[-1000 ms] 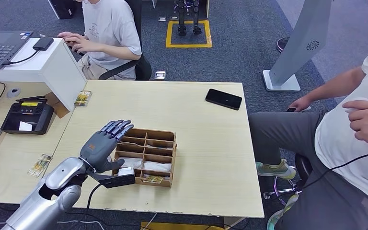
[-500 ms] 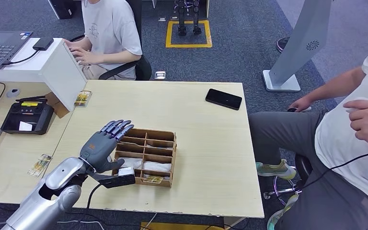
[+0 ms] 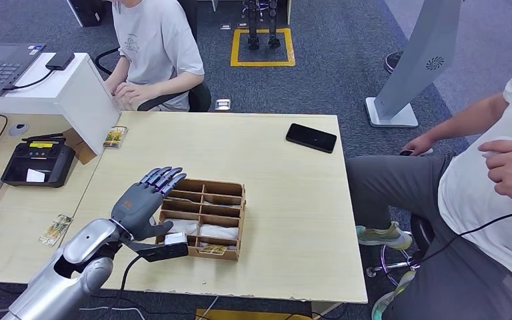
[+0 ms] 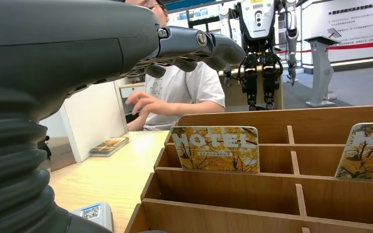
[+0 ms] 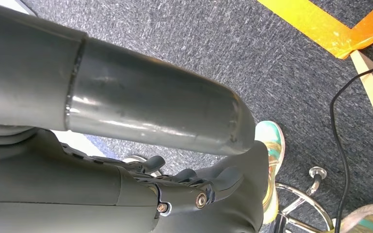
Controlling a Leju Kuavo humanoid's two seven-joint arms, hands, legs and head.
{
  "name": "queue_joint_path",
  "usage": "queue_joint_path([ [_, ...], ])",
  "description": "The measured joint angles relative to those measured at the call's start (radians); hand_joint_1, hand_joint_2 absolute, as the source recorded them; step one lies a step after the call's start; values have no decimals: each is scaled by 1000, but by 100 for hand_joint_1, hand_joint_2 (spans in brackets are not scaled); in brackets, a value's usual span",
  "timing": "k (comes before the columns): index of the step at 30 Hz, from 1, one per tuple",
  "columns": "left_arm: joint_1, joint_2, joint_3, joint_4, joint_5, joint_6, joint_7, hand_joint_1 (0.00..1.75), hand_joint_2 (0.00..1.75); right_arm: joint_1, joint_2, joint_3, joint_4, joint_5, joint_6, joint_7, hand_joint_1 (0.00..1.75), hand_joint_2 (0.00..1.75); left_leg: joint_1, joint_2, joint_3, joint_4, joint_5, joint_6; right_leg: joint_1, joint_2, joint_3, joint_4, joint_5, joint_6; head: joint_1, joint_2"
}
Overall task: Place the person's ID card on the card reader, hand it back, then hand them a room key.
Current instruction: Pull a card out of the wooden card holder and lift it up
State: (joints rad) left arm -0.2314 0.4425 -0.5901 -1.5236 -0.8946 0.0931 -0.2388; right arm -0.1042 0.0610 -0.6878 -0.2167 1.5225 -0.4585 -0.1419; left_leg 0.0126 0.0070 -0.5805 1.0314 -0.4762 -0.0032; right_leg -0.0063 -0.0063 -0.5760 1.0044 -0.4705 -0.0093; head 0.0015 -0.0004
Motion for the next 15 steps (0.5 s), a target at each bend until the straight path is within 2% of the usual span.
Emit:
queue_joint_path([
  [3,0,7,-1,-1,15,-19,-6,0,175,0,0,0,0,0,0,-2,0,0,0,0,0,0,0,0,0,0,0,0,0,0,0,0],
  [10,0,87,-3,-15,71,-70,-25,0,175,-6,0,2,0,1,2,-3,0,0,0,0,0,0,0,0,0,0,-1,0,0,0,0,0],
  [15,0,105,-3,-23,72,-71,-25,0,175,-10,1,2,0,1,2,-3,0,0,0,0,-1,0,0,0,0,0,0,0,0,0,0,0],
])
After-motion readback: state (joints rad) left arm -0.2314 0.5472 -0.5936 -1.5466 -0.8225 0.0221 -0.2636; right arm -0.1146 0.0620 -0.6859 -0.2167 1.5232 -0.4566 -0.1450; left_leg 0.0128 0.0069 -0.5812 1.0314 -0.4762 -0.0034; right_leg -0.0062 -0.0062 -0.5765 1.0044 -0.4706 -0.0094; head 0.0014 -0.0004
